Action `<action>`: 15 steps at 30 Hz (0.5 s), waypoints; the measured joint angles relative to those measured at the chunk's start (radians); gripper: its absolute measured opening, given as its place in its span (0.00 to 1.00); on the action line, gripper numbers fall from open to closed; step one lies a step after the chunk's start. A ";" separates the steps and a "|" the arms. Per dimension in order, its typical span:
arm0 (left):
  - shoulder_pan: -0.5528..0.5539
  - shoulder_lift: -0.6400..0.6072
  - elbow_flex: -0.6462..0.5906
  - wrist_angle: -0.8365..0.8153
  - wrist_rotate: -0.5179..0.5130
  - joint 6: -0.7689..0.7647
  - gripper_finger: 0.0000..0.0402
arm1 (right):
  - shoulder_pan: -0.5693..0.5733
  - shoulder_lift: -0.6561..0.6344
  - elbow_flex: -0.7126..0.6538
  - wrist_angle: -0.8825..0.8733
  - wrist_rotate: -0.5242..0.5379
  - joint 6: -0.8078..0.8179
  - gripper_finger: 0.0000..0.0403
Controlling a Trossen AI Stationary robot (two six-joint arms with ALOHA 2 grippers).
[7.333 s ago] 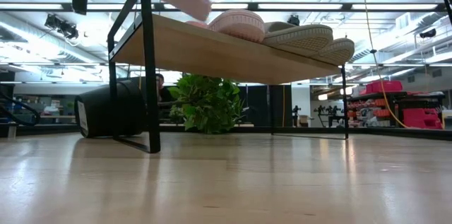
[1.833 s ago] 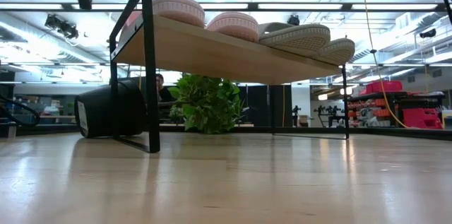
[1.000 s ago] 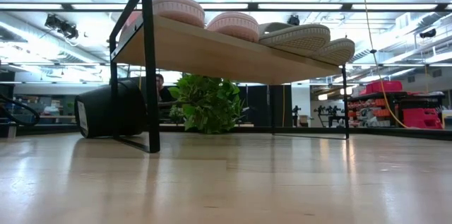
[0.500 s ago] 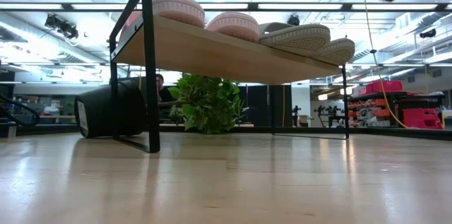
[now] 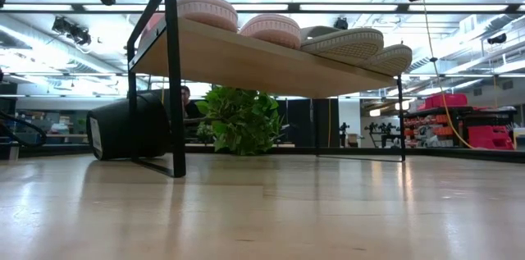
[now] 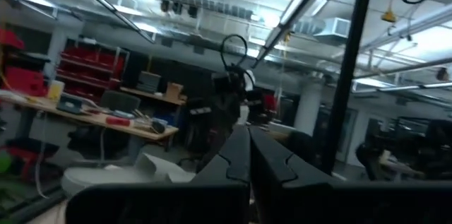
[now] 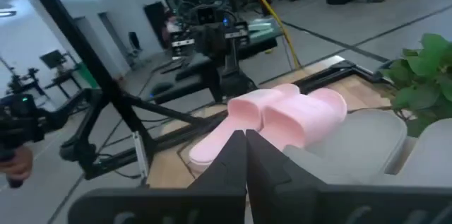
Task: Pick and place slides into the shelf
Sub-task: Return to Home Position
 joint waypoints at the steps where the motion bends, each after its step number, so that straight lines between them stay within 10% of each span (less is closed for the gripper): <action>1: 0.011 0.002 0.007 0.000 0.000 0.007 0.01 | -0.011 -0.010 0.000 -0.003 -0.020 0.000 0.00; 15: 0.089 0.034 0.119 -0.102 0.011 0.033 0.00 | -0.147 -0.057 0.053 -0.156 -0.221 -0.001 0.00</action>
